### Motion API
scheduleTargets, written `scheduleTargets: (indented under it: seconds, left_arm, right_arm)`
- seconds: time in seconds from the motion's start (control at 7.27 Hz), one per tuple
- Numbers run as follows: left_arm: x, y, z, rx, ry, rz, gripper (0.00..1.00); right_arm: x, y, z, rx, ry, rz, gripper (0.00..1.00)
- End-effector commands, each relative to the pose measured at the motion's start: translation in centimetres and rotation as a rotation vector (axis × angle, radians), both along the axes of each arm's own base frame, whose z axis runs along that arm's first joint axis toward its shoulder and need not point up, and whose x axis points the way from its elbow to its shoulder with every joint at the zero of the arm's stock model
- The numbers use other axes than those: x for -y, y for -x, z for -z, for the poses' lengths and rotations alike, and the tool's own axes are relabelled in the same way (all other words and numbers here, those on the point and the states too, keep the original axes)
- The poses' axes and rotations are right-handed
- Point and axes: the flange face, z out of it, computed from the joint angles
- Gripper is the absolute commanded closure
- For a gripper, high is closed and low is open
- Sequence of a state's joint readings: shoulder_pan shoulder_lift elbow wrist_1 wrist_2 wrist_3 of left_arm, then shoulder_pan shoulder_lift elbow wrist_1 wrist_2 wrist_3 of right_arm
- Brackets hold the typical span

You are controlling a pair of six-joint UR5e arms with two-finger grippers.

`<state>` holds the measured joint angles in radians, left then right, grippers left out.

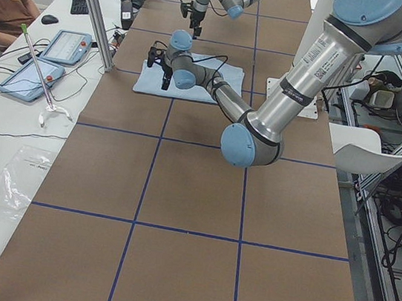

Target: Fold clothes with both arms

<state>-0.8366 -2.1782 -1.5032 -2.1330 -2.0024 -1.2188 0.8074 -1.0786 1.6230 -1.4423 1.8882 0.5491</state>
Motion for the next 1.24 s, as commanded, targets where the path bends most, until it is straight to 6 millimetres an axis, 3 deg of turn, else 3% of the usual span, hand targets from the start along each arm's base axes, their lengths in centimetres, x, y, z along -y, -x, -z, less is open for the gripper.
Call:
scheduleTargets:
  seconds: [0.0,0.14,0.41,0.55,0.83,1.1]
  left_arm:
    - [-0.4,-0.2,0.3,-0.002,-0.008,-0.001,0.00]
    - [-0.6,0.0,0.6,-0.006,-0.016,-0.002,0.00]
    - [-1.2,0.7,1.7,-0.023,-0.040,0.001,0.00]
    - [-1.3,0.6,2.2,-0.027,-0.045,-0.001,0.00]
    - [-1.5,0.9,3.1,-0.037,-0.062,0.006,0.00]
    - [-1.5,0.9,3.2,-0.039,-0.064,0.006,0.00]
  right_arm:
    - [2.1,3.0,5.4,0.047,-0.022,0.003,0.00]
    - [2.8,5.4,7.3,0.052,-0.017,0.008,0.00]
    - [3.6,8.3,6.5,0.049,-0.019,0.026,0.00]
    - [4.1,10.0,5.1,0.068,-0.023,0.023,0.00]
    - [2.6,13.8,5.7,0.083,-0.020,0.035,0.00]
    - [1.9,15.1,5.0,0.068,-0.013,0.046,0.00]
